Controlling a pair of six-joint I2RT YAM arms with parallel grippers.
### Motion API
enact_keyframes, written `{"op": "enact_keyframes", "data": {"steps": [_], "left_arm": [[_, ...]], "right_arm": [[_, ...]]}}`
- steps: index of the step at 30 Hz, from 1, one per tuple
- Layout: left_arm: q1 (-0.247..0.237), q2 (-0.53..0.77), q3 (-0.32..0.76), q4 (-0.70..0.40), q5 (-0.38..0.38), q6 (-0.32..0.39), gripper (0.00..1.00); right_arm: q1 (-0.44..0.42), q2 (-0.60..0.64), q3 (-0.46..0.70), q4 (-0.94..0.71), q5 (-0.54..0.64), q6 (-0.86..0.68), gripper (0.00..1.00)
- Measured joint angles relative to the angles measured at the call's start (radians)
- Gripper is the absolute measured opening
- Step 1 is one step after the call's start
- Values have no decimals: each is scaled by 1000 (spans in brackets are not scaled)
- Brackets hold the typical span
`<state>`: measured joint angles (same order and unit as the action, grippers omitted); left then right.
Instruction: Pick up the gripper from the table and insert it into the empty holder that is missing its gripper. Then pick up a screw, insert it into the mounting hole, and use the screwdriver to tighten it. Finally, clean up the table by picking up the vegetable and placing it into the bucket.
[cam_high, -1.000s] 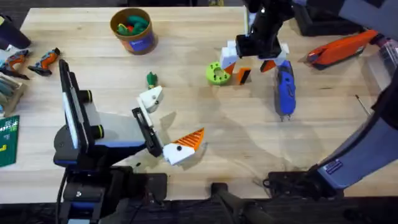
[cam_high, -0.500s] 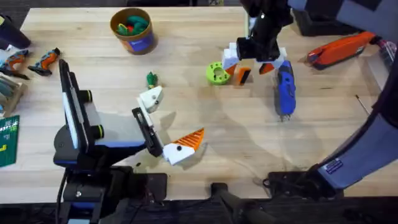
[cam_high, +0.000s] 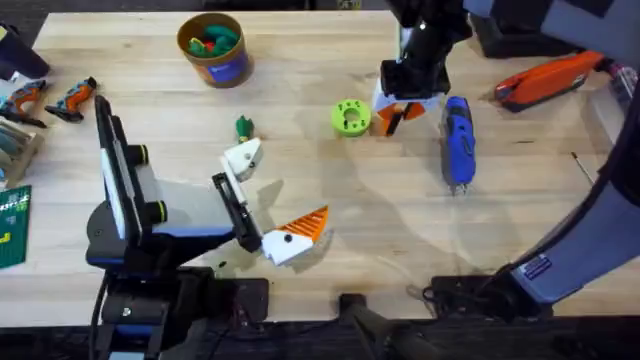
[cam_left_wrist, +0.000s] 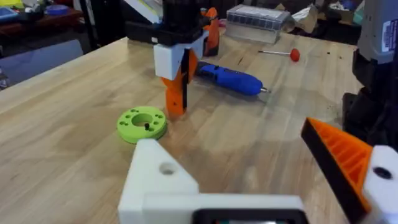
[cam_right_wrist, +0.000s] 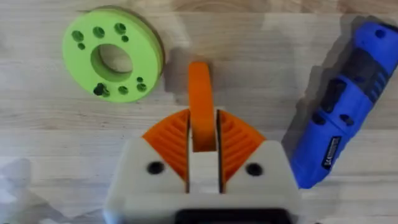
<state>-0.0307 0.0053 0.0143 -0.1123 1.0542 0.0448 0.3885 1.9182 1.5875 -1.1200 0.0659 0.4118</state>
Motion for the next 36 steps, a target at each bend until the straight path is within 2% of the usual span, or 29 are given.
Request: {"op": "enact_keyframes", "data": {"steps": [2, 6, 18, 30, 36], "left_arm": [[0, 0, 0, 0, 0, 0, 985], [0, 0, 0, 0, 0, 0, 985], [0, 0, 0, 0, 0, 0, 985], [0, 0, 0, 0, 0, 0, 985], [0, 0, 0, 0, 0, 0, 985]], "right_arm": [[0, 0, 0, 0, 1, 1, 181], [0, 0, 0, 2, 1, 1, 21], [-2, -25, -4, 2, 0, 1, 15], [-2, -378, -7, 60, -10, 3, 14], [-15, -458, -9, 100, -127, 4, 14]]}}
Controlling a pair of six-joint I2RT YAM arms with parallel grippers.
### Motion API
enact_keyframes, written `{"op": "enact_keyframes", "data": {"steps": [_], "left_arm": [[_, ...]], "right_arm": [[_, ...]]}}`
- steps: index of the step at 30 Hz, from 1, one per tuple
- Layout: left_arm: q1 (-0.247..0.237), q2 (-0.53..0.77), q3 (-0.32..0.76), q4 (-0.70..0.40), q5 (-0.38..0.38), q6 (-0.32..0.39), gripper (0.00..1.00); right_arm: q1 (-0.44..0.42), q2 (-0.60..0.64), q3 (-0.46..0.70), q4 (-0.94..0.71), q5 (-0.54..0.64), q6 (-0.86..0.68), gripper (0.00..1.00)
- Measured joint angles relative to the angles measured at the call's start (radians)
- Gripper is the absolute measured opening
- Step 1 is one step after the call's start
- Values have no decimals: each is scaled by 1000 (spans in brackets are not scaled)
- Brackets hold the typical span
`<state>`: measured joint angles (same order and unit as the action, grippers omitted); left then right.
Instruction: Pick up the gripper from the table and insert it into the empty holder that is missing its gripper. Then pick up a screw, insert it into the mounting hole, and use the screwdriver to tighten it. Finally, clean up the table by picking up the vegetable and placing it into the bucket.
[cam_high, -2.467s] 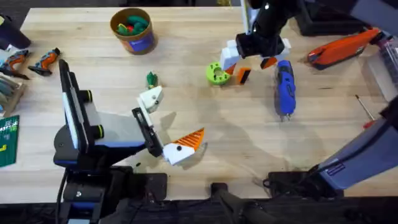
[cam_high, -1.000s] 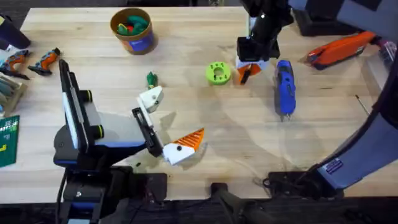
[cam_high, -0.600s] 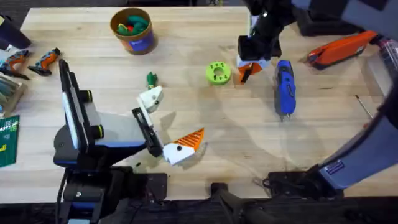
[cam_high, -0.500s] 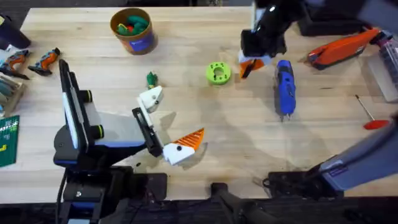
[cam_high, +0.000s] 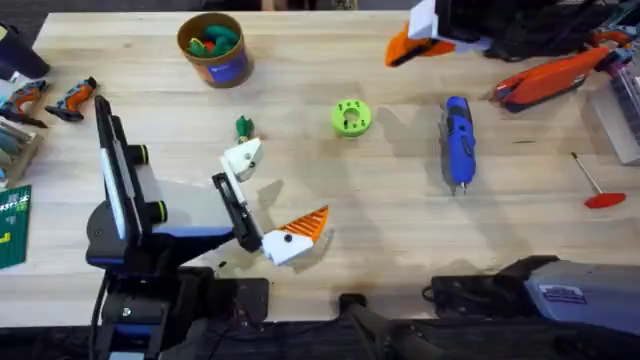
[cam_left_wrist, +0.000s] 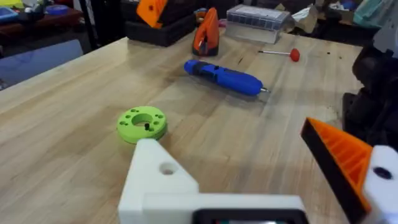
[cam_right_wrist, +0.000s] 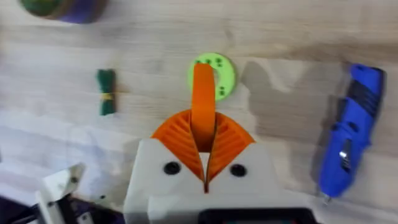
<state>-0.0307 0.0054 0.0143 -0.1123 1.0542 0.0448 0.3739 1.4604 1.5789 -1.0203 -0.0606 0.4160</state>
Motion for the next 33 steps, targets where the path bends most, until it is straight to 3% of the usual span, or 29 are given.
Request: {"op": "enact_keyframes", "data": {"steps": [3, 8, 19, 25, 33], "left_arm": [[0, 0, 0, 0, 0, 0, 985], [0, 0, 0, 0, 0, 0, 985], [0, 0, 0, 0, 0, 0, 985], [0, 0, 0, 0, 0, 0, 985], [0, 0, 0, 0, 0, 0, 985]], "right_arm": [[-16, -24, -46, 81, -99, 0, 14], [-42, -83, -242, 305, -252, -19, 14], [-95, -150, -682, 981, -759, 57, 14], [-117, -150, -763, 973, -932, 82, 14], [-117, -150, -763, 984, -1040, 106, 14]]}}
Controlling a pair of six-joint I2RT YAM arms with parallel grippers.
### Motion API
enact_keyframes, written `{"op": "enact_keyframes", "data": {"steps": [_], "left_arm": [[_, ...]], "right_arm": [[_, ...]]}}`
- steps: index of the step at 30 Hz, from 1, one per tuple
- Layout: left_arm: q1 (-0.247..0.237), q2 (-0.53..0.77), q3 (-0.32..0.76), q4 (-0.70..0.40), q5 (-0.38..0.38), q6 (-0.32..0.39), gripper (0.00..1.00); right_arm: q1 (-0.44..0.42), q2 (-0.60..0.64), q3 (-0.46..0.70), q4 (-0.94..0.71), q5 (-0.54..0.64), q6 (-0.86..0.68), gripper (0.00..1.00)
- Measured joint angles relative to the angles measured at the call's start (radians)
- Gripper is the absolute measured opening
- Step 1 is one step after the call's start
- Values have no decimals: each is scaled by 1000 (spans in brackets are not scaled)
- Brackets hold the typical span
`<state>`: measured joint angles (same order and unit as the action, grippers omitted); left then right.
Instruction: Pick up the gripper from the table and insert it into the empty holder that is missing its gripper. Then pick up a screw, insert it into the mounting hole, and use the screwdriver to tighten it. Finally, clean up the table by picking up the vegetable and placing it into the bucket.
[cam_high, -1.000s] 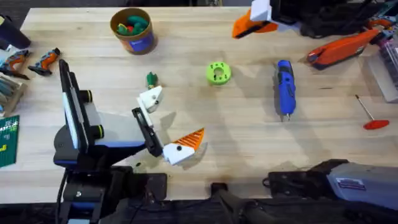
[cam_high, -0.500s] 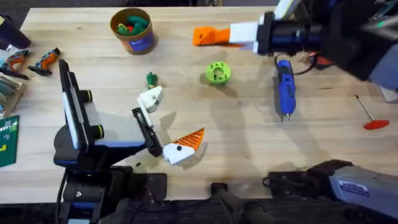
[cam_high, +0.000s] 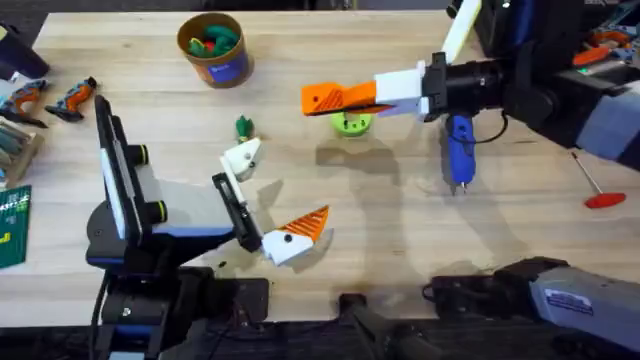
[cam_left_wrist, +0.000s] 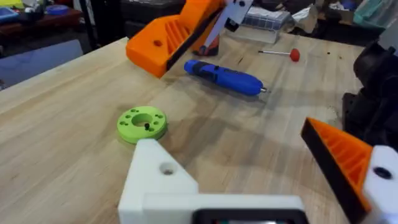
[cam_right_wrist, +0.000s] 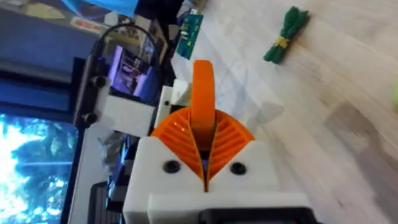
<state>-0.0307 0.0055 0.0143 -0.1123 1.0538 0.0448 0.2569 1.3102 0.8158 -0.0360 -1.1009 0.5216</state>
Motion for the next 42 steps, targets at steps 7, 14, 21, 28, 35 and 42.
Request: {"op": "enact_keyframes", "data": {"steps": [7, 14, 21, 28, 35, 42], "left_arm": [[0, 0, 0, 0, 0, 0, 985], [0, 0, 0, 0, 0, 0, 985], [0, 0, 0, 0, 0, 0, 985], [0, 0, 0, 0, 0, 0, 985], [0, 0, 0, 0, 0, 0, 985], [0, 0, 0, 0, 0, 0, 985]], "right_arm": [[0, 45, -10, 182, -151, 59, 14], [0, 208, -46, 535, -296, 276, 14], [0, 312, -49, 1042, -375, 627, 14], [0, 382, -105, 1209, -416, 856, 13], [3, 442, -176, 1207, -422, 933, 13], [54, 443, -176, 1211, -415, 953, 13]]}}
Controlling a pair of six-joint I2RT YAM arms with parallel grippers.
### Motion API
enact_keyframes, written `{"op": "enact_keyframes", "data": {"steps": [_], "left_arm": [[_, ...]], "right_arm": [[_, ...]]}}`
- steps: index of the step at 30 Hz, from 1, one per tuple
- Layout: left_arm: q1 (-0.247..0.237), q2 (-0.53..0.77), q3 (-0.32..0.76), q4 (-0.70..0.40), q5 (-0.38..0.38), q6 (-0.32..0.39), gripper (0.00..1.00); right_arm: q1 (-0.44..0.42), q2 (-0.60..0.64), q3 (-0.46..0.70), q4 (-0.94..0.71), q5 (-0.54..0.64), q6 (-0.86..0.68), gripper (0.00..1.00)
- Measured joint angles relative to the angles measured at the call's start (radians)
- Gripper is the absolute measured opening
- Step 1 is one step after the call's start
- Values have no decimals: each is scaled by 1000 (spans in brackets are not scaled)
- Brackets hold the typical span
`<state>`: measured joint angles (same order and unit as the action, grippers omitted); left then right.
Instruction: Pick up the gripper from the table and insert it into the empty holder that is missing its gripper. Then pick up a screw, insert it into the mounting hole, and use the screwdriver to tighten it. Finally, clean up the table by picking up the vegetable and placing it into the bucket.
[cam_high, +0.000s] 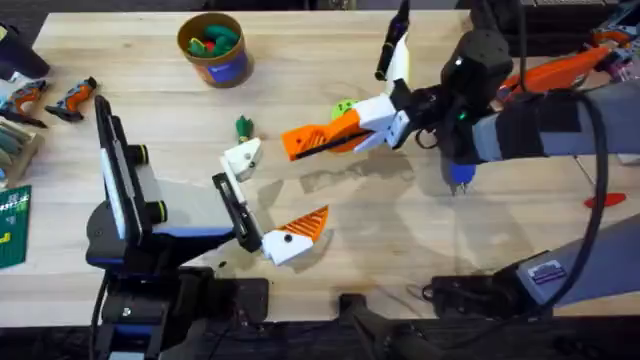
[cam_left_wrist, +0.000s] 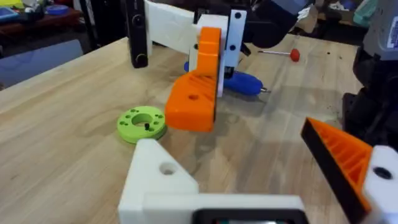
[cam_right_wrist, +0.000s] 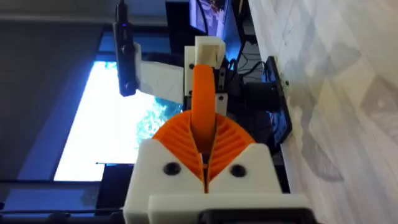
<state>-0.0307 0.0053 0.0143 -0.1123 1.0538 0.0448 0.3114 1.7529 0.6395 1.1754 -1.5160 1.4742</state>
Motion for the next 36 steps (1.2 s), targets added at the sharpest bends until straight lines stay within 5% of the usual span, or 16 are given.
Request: {"op": "enact_keyframes", "data": {"steps": [7, 36], "left_arm": [[0, 0, 0, 0, 0, 0, 985], [0, 0, 0, 0, 0, 0, 985]], "right_arm": [[62, 78, 0, 126, 4, 29, 13], [143, 117, 53, 143, 65, 40, 13]]}}
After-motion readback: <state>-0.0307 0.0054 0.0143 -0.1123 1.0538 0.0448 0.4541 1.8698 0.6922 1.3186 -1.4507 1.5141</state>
